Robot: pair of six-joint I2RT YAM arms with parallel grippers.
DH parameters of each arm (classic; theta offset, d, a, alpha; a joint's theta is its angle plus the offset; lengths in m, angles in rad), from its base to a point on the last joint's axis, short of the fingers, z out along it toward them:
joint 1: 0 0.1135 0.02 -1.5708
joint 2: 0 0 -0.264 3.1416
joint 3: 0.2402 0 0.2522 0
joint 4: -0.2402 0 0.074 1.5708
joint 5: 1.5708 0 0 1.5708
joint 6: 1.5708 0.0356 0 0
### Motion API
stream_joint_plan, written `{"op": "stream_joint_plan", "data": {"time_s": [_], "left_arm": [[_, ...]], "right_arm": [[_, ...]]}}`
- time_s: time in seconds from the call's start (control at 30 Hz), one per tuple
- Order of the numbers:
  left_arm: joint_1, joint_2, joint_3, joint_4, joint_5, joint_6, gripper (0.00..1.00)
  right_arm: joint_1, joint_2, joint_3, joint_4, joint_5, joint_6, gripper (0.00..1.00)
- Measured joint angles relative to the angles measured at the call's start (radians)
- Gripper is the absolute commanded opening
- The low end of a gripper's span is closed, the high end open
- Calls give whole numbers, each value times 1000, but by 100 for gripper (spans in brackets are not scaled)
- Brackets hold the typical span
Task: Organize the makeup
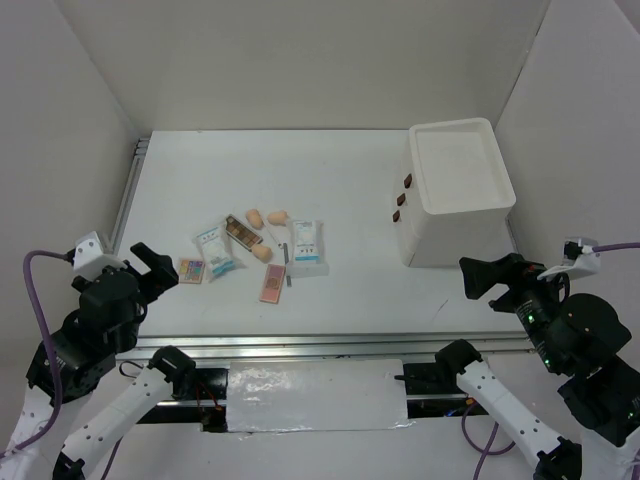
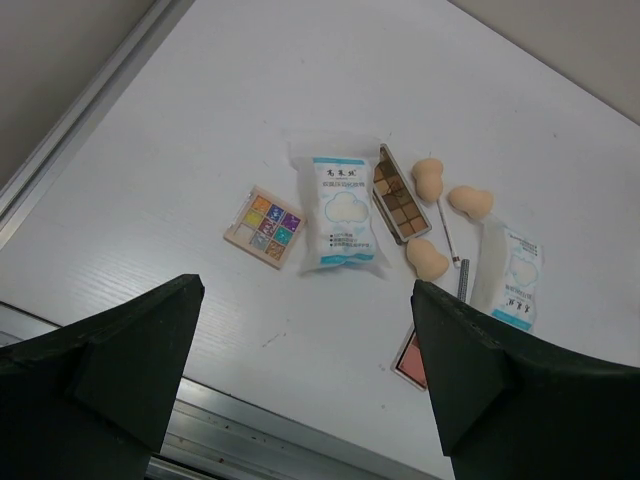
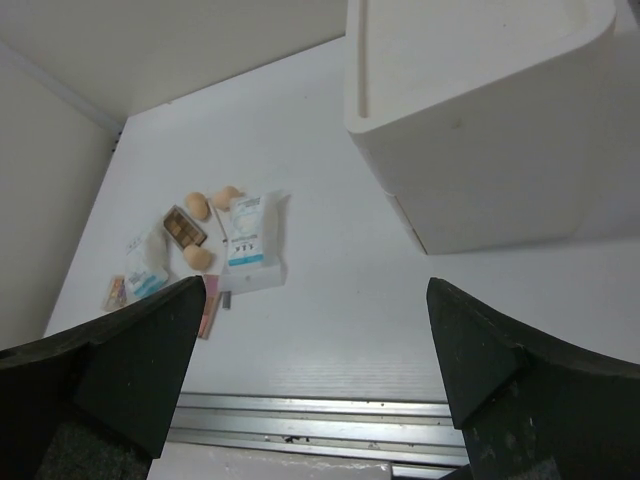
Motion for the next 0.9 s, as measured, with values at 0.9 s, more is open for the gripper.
{"op": "stream_joint_plan", "data": {"time_s": [0.9], "left_arm": [[-94,1224,73,1474,1092,-196,95]], "right_arm": [[0,-177,-173,146,-358,26,100]]}}
